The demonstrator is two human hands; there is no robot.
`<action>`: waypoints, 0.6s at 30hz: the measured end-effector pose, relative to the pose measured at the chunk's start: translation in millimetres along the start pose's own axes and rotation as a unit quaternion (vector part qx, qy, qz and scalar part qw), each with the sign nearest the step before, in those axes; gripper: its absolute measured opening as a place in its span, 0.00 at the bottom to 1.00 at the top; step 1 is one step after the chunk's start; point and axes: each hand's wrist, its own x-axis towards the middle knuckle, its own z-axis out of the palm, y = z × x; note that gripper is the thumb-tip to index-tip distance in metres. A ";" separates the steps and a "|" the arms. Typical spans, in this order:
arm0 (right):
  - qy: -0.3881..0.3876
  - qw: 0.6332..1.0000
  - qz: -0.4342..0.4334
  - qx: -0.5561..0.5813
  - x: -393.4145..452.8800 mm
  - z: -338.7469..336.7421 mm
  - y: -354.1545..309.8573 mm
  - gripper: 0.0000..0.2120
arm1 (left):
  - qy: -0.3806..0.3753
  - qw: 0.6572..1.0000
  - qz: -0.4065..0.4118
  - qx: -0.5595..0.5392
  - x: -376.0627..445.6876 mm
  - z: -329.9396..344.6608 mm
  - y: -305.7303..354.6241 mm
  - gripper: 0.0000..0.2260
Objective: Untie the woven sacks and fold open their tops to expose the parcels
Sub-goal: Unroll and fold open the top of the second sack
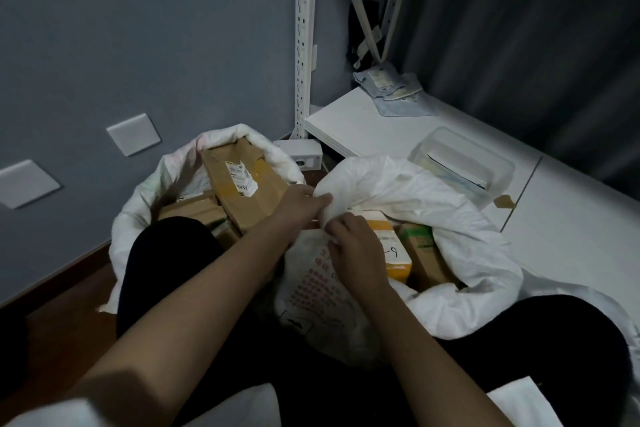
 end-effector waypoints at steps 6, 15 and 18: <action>0.005 0.904 0.320 0.284 16.1 -22.2 -1.7 0.10 | -0.116 0.961 -0.065 -0.242 5.5 -3.8 -21.9 0.09; 0.111 0.901 0.317 0.274 39.6 4.5 -8.8 0.03 | -0.046 0.994 -0.057 -0.080 6.9 -17.9 -4.1 0.11; 0.024 0.956 0.177 0.232 38.2 10.7 -1.6 0.03 | -0.028 0.998 0.003 0.050 17.4 -15.8 5.2 0.15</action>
